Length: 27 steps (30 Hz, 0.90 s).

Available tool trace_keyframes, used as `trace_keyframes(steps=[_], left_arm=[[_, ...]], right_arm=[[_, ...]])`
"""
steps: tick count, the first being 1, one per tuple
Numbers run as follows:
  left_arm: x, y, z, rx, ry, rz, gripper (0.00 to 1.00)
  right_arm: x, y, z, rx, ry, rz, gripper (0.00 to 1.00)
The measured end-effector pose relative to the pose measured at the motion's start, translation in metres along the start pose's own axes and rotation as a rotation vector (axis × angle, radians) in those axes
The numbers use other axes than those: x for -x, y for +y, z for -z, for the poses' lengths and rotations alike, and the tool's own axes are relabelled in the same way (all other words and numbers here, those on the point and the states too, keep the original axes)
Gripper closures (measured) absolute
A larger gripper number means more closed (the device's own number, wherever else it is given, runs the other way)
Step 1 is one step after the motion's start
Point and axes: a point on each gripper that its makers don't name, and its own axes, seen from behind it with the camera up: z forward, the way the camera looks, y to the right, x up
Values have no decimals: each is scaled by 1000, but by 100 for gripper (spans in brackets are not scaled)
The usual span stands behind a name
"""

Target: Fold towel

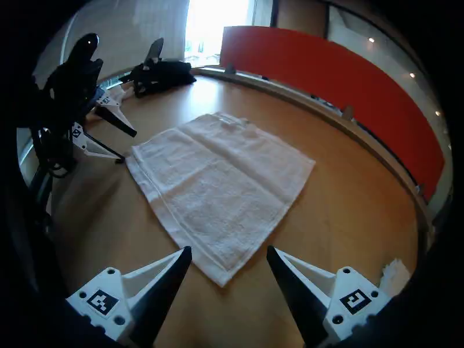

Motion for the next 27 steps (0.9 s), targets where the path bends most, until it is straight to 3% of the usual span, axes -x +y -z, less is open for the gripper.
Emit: trace_keyframes(steps=[19, 27], left_arm=[[10, 10, -9, 39, -46, 7, 6], [11, 9, -9, 45, -61, 22, 6]], right_arm=[[20, -3, -3, -32, -44, -16, 0], [24, -5, -3, -54, -48, -31, 5]])
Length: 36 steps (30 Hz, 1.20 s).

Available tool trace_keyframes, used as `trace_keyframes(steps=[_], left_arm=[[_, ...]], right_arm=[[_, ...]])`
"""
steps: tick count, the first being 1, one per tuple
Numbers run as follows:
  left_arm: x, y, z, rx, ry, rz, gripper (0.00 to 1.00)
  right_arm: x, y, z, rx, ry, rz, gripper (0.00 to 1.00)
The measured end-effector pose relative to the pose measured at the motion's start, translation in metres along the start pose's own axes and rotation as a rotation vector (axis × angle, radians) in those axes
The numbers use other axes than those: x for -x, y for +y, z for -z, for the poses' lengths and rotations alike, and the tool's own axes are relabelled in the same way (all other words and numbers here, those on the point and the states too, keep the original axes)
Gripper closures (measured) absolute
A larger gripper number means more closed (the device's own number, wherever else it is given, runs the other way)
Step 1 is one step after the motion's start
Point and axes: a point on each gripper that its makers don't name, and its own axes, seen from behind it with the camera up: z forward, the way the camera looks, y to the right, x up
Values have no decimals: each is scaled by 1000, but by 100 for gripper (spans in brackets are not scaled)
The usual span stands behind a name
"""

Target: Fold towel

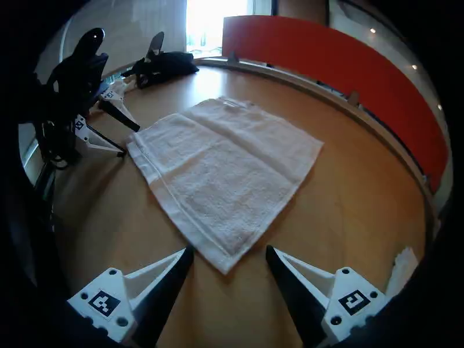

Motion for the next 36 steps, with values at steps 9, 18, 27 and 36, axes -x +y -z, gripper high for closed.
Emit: trace_keyframes(steps=[9, 18, 27, 36], left_arm=[[0, 0, 0, -2, -13, 1, 7], [0, 1, 0, -7, -29, 9, 11], [0, 4, 0, -4, -42, 4, 23], [1, 6, 0, -3, -49, 5, 33]], right_arm=[[2, -2, 0, -18, -6, -23, 16], [1, -5, -2, -25, -9, -21, 32], [1, -5, -2, -29, -10, -18, 45], [0, -5, -3, -34, -12, -14, 59]])
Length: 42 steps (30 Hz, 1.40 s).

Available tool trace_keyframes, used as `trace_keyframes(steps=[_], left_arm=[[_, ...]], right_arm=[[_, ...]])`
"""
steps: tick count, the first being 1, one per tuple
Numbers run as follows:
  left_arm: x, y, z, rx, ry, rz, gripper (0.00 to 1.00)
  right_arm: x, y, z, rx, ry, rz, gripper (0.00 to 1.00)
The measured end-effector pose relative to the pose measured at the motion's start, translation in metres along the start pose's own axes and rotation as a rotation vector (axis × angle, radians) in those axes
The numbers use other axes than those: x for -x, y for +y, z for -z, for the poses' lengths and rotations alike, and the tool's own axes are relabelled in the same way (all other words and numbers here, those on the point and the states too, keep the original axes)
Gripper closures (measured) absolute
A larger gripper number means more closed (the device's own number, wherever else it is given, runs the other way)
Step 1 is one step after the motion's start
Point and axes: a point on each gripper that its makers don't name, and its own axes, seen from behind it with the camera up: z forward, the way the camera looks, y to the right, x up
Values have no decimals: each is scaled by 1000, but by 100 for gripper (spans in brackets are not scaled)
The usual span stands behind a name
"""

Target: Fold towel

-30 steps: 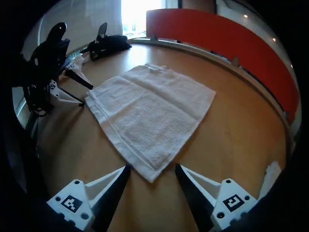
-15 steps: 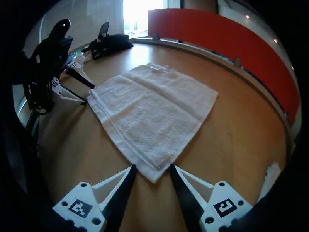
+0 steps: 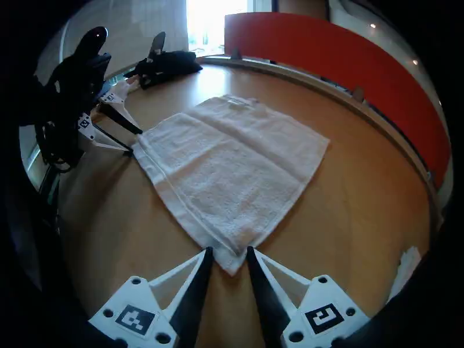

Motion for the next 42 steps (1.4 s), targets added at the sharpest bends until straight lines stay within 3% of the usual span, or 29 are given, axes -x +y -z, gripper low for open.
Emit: trace_keyframes(steps=[10, 14, 18, 33, 42], left_arm=[[0, 2, -1, 2, -8, -2, 53], [-1, 2, -2, -2, -9, 4, 71], [-2, 0, -2, -9, -10, 17, 82], [-5, -3, 2, -13, -28, 86, 91], [-26, 3, 21, -13, 4, 114, 91]], right_arm=[[-1, 0, 0, 5, -3, -10, 78], [-1, 0, -1, 6, -4, -24, 83], [-3, -1, -1, 3, -3, -39, 88], [-21, -2, 10, 14, 31, -14, 90], [-42, 5, 29, 33, 68, -8, 90]])
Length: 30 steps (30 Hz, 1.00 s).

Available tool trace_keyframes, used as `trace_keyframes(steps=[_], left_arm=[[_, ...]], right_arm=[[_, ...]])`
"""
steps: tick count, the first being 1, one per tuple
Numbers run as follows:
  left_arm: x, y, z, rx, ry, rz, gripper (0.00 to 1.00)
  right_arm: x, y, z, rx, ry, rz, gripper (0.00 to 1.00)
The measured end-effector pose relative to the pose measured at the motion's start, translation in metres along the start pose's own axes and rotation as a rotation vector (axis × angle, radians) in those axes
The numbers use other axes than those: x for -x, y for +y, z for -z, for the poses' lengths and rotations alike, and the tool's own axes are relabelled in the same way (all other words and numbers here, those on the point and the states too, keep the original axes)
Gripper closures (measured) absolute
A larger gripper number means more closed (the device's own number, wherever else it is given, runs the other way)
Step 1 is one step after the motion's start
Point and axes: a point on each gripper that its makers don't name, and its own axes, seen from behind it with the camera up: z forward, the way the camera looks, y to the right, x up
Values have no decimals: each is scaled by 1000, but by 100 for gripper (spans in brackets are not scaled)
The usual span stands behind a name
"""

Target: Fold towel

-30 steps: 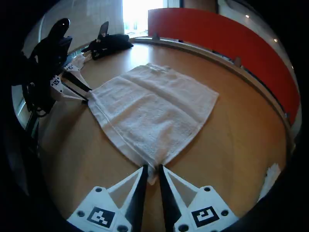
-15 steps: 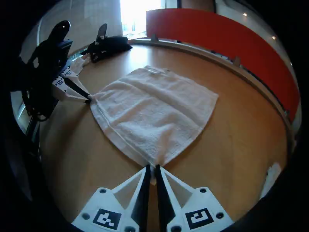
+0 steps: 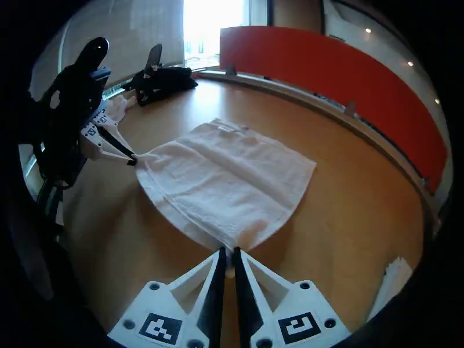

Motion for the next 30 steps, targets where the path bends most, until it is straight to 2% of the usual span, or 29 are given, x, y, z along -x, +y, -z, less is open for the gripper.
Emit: trace_keyframes(steps=[18, 30], left_arm=[[-32, 11, 49, 24, 26, 45, 92], [-47, 13, 75, 37, 39, 71, 92]], right_arm=[[-39, -6, 50, -3, 41, 28, 90], [-53, -15, 76, -12, 47, 39, 90]])
